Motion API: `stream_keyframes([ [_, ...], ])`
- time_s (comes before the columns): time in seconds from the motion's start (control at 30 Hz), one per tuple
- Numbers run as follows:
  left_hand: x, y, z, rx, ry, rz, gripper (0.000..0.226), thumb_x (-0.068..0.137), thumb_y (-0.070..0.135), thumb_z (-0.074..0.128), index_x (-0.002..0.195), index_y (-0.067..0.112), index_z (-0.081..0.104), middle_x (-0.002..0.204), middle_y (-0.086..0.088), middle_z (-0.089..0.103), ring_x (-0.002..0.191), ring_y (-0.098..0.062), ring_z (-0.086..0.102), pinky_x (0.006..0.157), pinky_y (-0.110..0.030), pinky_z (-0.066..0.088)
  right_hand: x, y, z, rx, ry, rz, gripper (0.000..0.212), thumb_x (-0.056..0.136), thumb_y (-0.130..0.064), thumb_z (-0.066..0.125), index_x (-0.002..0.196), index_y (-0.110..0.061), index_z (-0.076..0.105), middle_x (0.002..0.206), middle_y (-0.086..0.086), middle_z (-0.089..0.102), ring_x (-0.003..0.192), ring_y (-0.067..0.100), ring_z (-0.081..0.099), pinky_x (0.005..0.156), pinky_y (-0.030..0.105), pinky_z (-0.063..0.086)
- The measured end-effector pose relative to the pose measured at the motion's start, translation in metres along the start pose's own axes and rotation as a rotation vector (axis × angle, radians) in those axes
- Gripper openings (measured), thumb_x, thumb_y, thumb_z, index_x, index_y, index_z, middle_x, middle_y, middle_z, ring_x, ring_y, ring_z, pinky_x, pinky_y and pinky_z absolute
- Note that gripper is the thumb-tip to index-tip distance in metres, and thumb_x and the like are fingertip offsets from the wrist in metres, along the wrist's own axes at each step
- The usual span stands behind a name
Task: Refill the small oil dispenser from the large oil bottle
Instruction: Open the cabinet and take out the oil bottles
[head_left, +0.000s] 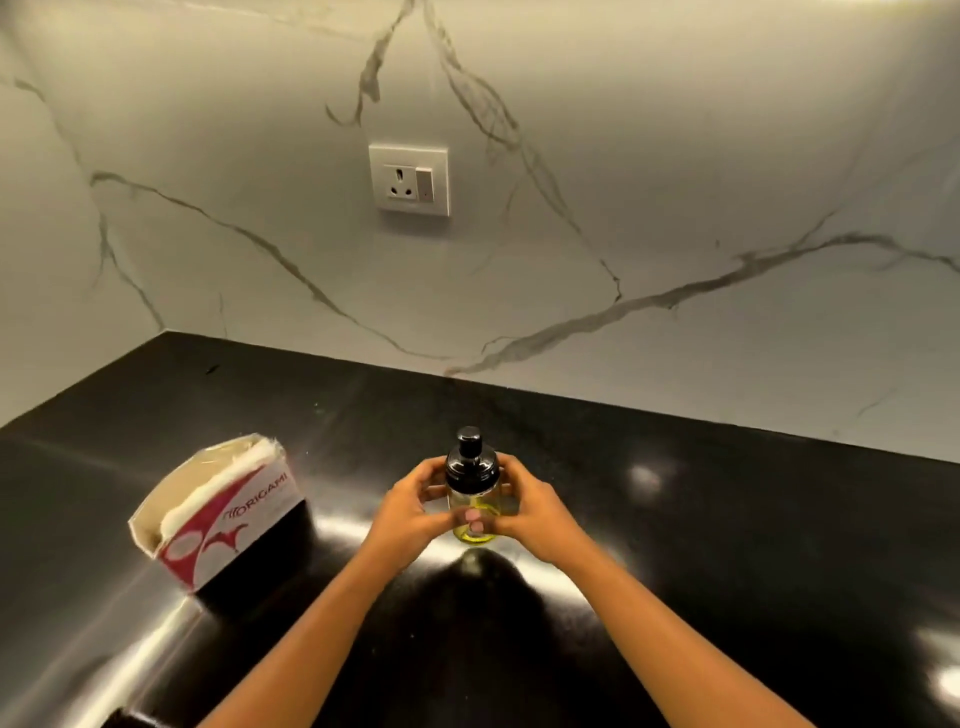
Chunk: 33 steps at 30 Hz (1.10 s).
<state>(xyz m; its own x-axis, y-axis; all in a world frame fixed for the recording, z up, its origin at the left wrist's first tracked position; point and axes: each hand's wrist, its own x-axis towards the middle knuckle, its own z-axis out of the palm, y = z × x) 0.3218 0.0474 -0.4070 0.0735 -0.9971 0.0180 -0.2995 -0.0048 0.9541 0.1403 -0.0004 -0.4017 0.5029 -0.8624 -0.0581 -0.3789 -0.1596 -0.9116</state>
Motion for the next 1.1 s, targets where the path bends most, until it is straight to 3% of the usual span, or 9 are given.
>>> stream_keyframes([
  [0.1, 0.001, -0.019, 0.001, 0.018, 0.004, -0.021, 0.071, 0.050, 0.042, 0.087, 0.113, 0.035, 0.054, 0.111, 0.011, 0.068, 0.104, -0.001, 0.063, 0.083, -0.017, 0.050, 0.006, 0.018, 0.013, -0.003, 0.002, 0.027, 0.079, 0.066, -0.020, 0.083, 0.132, -0.033, 0.042, 0.123, -0.010, 0.059, 0.115, 0.008, 0.056, 0.099, 0.034, 0.047],
  [0.23, 0.004, -0.034, 0.003, 0.035, -0.006, -0.030, 0.063, 0.063, 0.019, 0.088, 0.111, 0.038, 0.052, 0.114, 0.012, 0.065, 0.105, 0.000, 0.062, 0.087, -0.019, 0.049, 0.014, 0.028, 0.022, -0.038, -0.008, 0.038, 0.076, 0.070, -0.017, 0.079, 0.134, -0.032, 0.040, 0.125, -0.009, 0.057, 0.118, 0.009, 0.053, 0.100, 0.035, 0.046],
  [0.37, 0.008, -0.045, -0.001, 0.039, -0.008, -0.042, 0.070, 0.053, 0.038, 0.088, 0.113, 0.040, 0.052, 0.116, 0.012, 0.065, 0.110, -0.006, 0.061, 0.096, -0.029, 0.048, 0.023, 0.033, 0.030, -0.048, -0.024, 0.044, 0.076, 0.069, -0.019, 0.081, 0.131, -0.036, 0.040, 0.124, -0.010, 0.057, 0.118, 0.008, 0.052, 0.100, 0.034, 0.047],
  [0.47, 0.013, -0.050, -0.003, 0.057, -0.018, -0.036, 0.068, 0.060, 0.026, 0.089, 0.114, 0.040, 0.051, 0.118, 0.013, 0.064, 0.113, -0.007, 0.059, 0.100, -0.032, 0.046, 0.028, 0.035, 0.033, -0.036, -0.019, 0.047, 0.076, 0.069, -0.022, 0.081, 0.131, -0.035, 0.040, 0.125, -0.010, 0.057, 0.120, 0.009, 0.052, 0.100, 0.033, 0.047],
  [0.67, 0.016, -0.048, -0.009, 0.076, -0.040, -0.041, 0.066, 0.068, 0.020, 0.085, 0.120, 0.038, 0.049, 0.120, 0.017, 0.060, 0.113, 0.002, 0.054, 0.105, -0.034, 0.043, 0.033, 0.032, 0.030, -0.089, -0.054, 0.066, 0.091, 0.072, -0.016, 0.079, 0.144, -0.034, 0.027, 0.141, -0.002, 0.046, 0.132, 0.015, 0.042, 0.106, 0.031, 0.038],
  [0.73, 0.009, -0.046, -0.015, 0.065, -0.049, -0.062, 0.070, 0.070, 0.017, 0.083, 0.128, 0.034, 0.047, 0.128, 0.013, 0.057, 0.117, 0.000, 0.052, 0.102, -0.029, 0.043, 0.027, 0.027, 0.024, -0.113, -0.033, 0.073, 0.096, 0.074, -0.012, 0.078, 0.148, -0.031, 0.019, 0.148, -0.001, 0.037, 0.136, 0.015, 0.036, 0.111, 0.034, 0.033],
  [0.8, -0.002, -0.037, -0.023, 0.061, 0.002, -0.058, 0.069, 0.072, 0.017, 0.080, 0.131, 0.033, 0.047, 0.134, 0.010, 0.054, 0.120, -0.004, 0.050, 0.097, -0.026, 0.046, 0.013, 0.018, 0.012, -0.137, 0.033, 0.056, 0.087, 0.077, -0.012, 0.075, 0.146, -0.027, 0.026, 0.145, -0.001, 0.041, 0.133, 0.015, 0.039, 0.109, 0.034, 0.036],
  [0.93, -0.025, 0.033, -0.031, 0.001, 0.240, 0.186, 0.041, 0.078, 0.021, 0.070, 0.116, 0.029, 0.059, 0.107, 0.010, 0.067, 0.101, -0.007, 0.064, 0.089, -0.026, 0.054, -0.024, -0.039, -0.031, -0.103, 0.185, -0.094, 0.043, 0.081, -0.015, 0.072, 0.121, -0.022, 0.058, 0.115, -0.007, 0.063, 0.109, 0.006, 0.058, 0.094, 0.025, 0.049],
  [1.1, -0.023, 0.196, -0.014, -0.021, 0.126, 0.677, 0.028, 0.082, 0.030, 0.072, 0.109, 0.027, 0.064, 0.104, 0.010, 0.071, 0.099, -0.009, 0.067, 0.082, -0.018, 0.053, -0.062, -0.160, -0.102, -0.155, 0.414, -0.393, 0.027, 0.083, -0.024, 0.069, 0.109, -0.023, 0.062, 0.105, -0.010, 0.067, 0.093, -0.003, 0.063, 0.078, 0.011, 0.051],
])
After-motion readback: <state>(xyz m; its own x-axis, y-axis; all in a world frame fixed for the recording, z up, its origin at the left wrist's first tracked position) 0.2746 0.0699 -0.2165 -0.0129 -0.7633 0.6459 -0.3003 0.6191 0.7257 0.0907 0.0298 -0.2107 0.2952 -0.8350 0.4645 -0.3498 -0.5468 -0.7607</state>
